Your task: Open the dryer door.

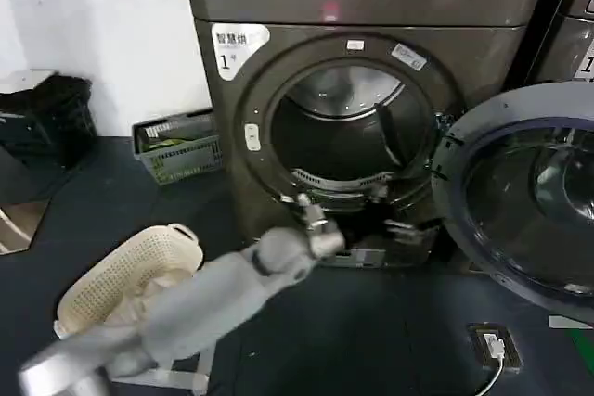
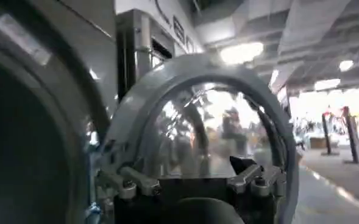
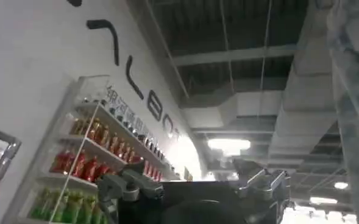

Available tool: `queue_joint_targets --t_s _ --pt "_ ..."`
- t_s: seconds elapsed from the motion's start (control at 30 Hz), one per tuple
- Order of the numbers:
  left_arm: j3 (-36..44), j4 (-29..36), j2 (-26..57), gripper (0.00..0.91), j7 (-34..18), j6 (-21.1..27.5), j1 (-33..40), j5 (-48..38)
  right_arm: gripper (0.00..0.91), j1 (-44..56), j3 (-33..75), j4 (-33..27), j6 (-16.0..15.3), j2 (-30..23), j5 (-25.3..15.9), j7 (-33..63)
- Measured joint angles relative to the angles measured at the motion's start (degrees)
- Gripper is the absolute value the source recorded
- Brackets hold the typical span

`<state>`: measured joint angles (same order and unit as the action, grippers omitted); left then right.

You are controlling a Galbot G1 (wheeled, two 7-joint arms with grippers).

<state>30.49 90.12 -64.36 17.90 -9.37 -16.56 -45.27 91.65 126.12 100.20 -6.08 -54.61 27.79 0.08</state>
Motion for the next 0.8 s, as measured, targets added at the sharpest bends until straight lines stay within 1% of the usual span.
queue_joint_targets --t_s 0.1,0.2,0.33,0.43,0.5,0.57,0.8 --pt "1.7 1.6 5.6 0.907 0.0 -0.3 1.5 0.3 0.907 0.2 1.1 -0.3 -0.3 0.3 -1.9 -0.4" --pt "3.8 2.8 12.0 0.907 -0.2 0.4 3.2 -0.5 0.907 0.4 1.6 -0.6 -0.4 0.6 -1.9 -0.5" --pt "6.4 4.3 19.9 0.907 -1.2 4.0 4.2 2.5 0.907 0.2 1.6 -0.3 -0.3 0.6 -2.0 -0.6" --pt "8.1 5.5 25.2 0.907 -1.3 4.9 4.4 6.0 0.907 0.3 1.8 -0.2 -0.1 0.5 -2.1 -0.2" --pt "9.4 5.5 28.6 0.907 -0.3 4.1 4.5 9.8 0.907 0.2 1.8 0.0 -0.1 0.3 -2.1 0.5" --pt "10.2 5.1 31.4 0.907 0.1 4.1 4.8 11.7 0.907 0.1 1.7 0.4 -0.1 0.1 -2.2 0.7" --pt "11.8 1.7 39.1 0.907 1.9 7.1 5.1 15.5 0.907 0.3 2.2 0.7 -0.1 -0.1 -2.1 2.1"
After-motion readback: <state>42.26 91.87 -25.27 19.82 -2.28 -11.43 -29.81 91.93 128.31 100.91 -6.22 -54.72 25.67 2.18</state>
